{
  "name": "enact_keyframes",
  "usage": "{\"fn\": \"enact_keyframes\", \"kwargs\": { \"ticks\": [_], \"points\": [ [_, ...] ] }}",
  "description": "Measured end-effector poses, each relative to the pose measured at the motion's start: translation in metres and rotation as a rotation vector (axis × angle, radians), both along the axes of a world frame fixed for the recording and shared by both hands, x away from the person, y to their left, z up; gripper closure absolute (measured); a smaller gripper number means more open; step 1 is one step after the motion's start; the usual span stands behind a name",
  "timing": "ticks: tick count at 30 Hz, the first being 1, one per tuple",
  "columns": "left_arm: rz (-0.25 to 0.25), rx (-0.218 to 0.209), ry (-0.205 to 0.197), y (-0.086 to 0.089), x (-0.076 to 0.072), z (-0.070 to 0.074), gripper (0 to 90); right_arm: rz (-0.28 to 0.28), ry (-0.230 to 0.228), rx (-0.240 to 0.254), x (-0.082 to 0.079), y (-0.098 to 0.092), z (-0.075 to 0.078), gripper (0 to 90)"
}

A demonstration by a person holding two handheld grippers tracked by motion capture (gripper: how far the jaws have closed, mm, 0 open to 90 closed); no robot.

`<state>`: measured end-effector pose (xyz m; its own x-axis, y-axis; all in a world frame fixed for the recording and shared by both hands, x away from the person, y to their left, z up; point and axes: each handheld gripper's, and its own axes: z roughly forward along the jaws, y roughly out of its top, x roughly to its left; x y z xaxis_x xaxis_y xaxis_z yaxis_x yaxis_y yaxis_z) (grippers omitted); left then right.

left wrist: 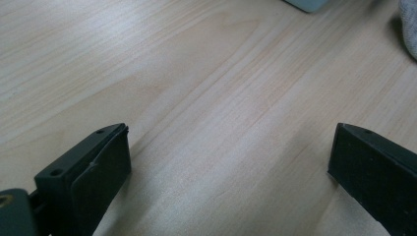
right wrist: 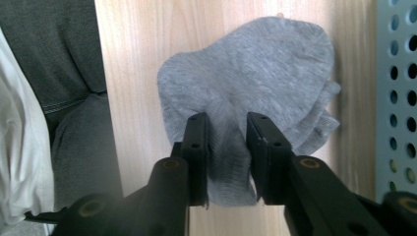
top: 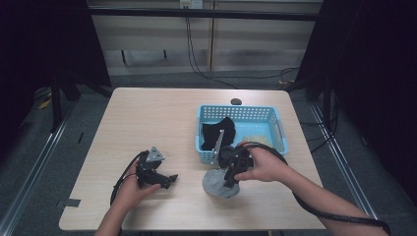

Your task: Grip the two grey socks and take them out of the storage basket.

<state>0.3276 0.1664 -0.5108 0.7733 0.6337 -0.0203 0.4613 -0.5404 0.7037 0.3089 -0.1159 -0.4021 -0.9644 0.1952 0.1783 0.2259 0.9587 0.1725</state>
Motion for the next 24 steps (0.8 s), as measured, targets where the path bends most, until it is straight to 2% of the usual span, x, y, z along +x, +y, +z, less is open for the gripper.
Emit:
{"fn": "enact_keyframes", "kwargs": {
  "ticks": [2, 3, 7, 8, 15, 19, 20, 24],
  "points": [
    [0.0, 0.005, -0.003, 0.0, 0.0, 0.0, 1.8, -0.009, -0.003, -0.005, -0.001, 0.0, 0.0, 66.6],
    [0.0, 0.001, 0.0, 0.0, 0.0, 0.0, 1.7, -0.012, -0.02, -0.011, -0.001, 0.0, 0.001, 61.0],
    [0.0, 0.001, 0.001, 0.0, 0.0, 0.0, 1.7, -0.027, -0.034, -0.015, -0.001, -0.002, 0.002, 55.5],
    [0.0, 0.005, -0.003, 0.0, 0.0, 0.0, 1.7, -0.023, -0.034, -0.012, -0.001, -0.004, 0.002, 50.7],
    [0.001, 0.007, 0.0, -0.001, 0.001, 0.0, 1.2, -0.03, -0.046, -0.015, -0.004, -0.008, 0.004, 46.3],
    [0.002, 0.005, -0.001, -0.001, 0.001, 0.0, 1.2, -0.037, -0.061, -0.035, -0.006, -0.013, 0.004, 39.8],
    [0.001, 0.007, 0.0, -0.001, 0.001, 0.0, 1.2, -0.058, -0.064, -0.039, -0.008, -0.015, 0.004, 37.6],
    [0.001, 0.007, 0.0, -0.001, 0.001, 0.0, 1.2, -0.07, -0.074, -0.044, -0.009, -0.023, 0.004, 35.4]
  ]
}}
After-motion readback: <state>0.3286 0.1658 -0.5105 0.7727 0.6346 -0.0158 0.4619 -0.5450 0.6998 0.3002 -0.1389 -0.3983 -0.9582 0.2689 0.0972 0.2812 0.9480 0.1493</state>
